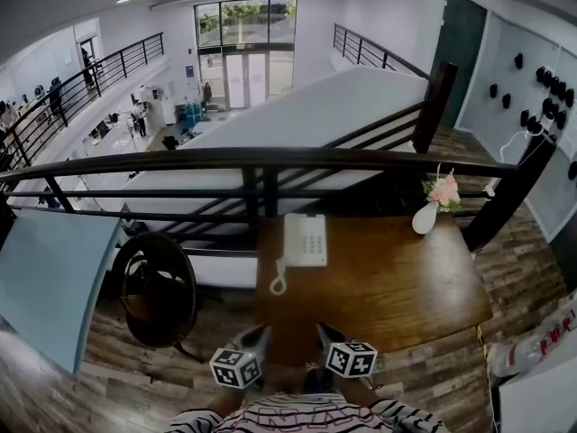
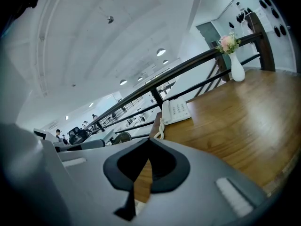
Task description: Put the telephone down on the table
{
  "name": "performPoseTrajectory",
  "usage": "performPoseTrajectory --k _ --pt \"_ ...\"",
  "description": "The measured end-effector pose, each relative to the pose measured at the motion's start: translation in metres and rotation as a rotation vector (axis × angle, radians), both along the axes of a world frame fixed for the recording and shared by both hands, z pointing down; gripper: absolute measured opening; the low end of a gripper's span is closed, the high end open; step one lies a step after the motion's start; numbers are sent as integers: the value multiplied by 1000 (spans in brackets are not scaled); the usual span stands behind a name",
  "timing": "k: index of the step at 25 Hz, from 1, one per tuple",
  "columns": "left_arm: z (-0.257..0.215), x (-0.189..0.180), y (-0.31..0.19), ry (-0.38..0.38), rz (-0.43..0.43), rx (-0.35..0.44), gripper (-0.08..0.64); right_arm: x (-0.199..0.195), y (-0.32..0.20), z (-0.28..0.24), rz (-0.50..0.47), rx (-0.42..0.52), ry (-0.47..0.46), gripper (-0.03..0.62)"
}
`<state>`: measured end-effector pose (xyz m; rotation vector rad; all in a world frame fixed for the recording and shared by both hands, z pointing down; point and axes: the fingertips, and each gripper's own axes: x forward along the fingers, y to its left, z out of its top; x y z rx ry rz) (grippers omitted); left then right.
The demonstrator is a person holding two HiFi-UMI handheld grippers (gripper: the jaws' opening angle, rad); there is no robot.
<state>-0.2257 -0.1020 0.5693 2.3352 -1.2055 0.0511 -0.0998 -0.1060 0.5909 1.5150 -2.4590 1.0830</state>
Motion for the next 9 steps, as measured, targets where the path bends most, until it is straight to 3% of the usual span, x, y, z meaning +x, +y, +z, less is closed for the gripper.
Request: performPoseTrajectory --k 9 --pt "-6 -3 -17 2 11 5 2 -5 -15 -6 14 1 2 -2"
